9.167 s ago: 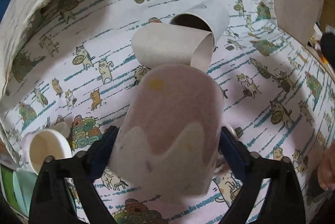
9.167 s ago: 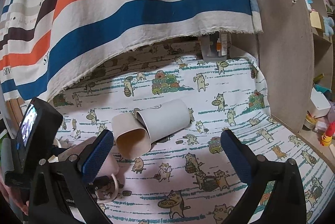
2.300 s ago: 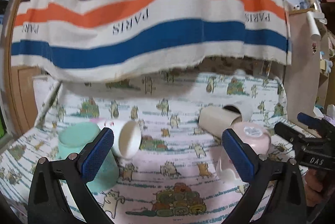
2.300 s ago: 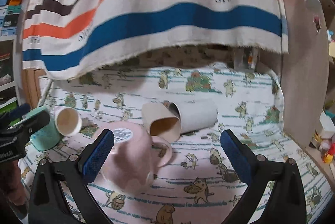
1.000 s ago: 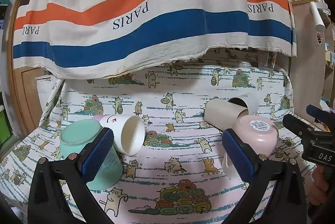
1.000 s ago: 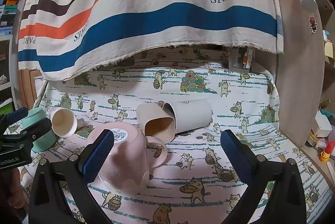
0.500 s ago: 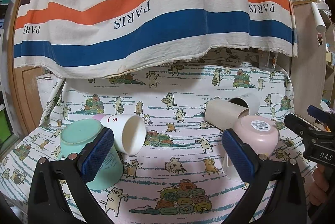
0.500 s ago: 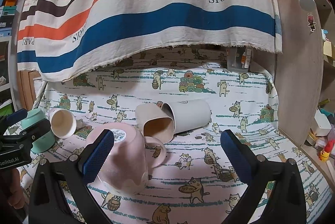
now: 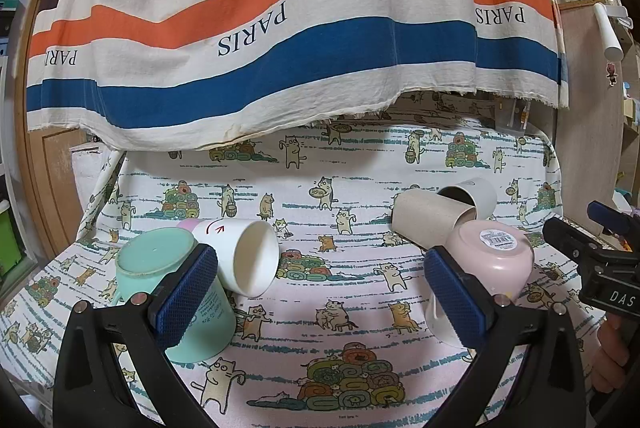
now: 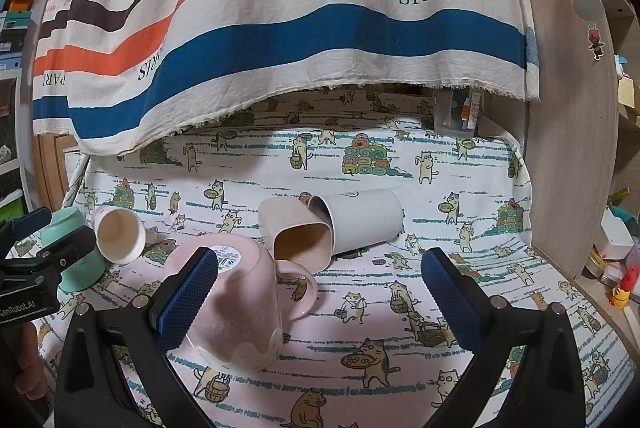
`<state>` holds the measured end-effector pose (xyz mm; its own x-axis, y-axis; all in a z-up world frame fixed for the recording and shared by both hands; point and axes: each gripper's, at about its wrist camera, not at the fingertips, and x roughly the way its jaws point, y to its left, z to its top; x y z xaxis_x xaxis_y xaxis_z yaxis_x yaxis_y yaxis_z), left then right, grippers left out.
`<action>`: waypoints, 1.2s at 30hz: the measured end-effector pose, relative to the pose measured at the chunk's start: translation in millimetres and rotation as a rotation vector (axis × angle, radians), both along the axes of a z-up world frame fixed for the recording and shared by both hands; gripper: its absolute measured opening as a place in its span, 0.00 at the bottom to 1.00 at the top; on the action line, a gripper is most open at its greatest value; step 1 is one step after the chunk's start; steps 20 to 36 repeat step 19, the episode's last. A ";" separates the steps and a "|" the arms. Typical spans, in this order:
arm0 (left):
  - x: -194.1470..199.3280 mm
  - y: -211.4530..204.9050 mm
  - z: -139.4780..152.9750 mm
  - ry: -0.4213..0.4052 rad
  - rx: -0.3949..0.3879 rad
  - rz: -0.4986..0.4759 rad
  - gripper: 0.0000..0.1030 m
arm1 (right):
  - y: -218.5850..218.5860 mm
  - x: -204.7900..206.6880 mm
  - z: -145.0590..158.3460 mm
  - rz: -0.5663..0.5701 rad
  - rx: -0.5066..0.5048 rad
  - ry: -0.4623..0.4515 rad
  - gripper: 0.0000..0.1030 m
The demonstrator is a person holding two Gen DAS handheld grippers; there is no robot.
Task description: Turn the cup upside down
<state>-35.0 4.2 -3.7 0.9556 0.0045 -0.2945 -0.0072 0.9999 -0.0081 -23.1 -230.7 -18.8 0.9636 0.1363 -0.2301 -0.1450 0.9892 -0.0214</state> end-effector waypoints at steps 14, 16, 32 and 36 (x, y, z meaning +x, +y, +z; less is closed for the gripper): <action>0.1 0.3 0.0 0.000 0.001 -0.001 1.00 | 0.5 1.4 -2.0 0.002 0.000 0.005 0.99; 0.3 0.1 0.0 0.000 0.001 -0.002 1.00 | 0.4 1.4 -2.0 0.002 0.000 0.005 0.99; 0.1 0.1 0.0 0.000 0.000 -0.001 1.00 | 0.3 1.5 -1.5 0.002 0.001 0.005 0.99; 0.1 0.1 0.0 0.000 0.000 -0.001 1.00 | 0.3 1.5 -1.5 0.002 0.001 0.005 0.99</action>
